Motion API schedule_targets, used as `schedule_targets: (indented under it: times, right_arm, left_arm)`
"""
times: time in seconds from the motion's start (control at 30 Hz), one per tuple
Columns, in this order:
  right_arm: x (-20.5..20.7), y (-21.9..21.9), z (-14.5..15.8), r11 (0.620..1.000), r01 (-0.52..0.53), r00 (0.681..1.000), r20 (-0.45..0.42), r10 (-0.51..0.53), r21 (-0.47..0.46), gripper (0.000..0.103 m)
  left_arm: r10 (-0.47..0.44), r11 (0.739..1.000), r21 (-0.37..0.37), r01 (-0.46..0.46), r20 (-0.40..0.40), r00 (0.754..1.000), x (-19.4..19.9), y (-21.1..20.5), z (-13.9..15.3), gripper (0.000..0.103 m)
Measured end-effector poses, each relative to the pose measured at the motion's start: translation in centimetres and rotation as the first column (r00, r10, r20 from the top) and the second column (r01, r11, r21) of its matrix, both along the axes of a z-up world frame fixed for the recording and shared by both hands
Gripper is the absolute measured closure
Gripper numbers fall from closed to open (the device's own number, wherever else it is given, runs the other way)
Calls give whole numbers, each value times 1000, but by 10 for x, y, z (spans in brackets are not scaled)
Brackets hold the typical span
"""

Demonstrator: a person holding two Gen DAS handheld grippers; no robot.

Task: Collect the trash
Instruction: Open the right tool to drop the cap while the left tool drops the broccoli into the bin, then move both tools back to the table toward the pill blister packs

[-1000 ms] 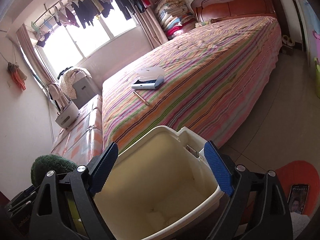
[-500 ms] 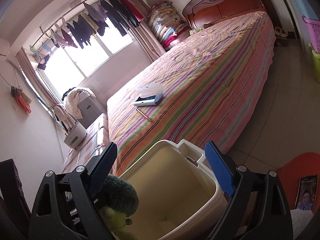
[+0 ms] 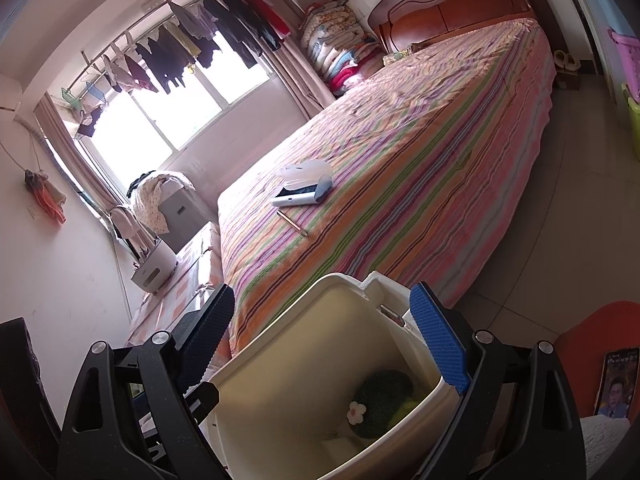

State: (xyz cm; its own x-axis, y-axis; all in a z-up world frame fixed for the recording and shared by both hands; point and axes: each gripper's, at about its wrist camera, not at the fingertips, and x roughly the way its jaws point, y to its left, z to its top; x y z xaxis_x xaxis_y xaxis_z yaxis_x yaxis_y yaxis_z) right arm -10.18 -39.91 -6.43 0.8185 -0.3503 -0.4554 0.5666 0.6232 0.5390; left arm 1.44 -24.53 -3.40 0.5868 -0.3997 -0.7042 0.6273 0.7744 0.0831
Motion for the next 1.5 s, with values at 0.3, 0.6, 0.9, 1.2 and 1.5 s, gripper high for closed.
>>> schedule_targets:
  times: [0.3, 0.6, 0.9, 1.2, 1.5]
  right_arm:
    - [10, 12, 0, 999, -47, 999, -13, 47, -21, 12]
    - [29, 41, 0, 987, -148, 988, -45, 146, -61, 12]
    - [50, 81, 1, 959, -268, 963, -70, 262, -96, 12]
    - [70, 131, 0, 906, -399, 916, -104, 387, -138, 12]
    - [93, 193, -2, 796, -570, 822, -159, 547, -204, 12]
  left_arm:
    - [55, 998, -21, -55, 0, 998, -6, 38, 6, 26]
    - [124, 991, -48, -123, 10, 992, -11, 83, 13, 26]
    - [218, 971, -99, -218, -10, 976, -5, 135, 14, 26]
    - [323, 935, -148, -322, -20, 946, 5, 192, 14, 26]
    - [437, 875, -212, -434, -37, 899, 11, 254, 14, 26]
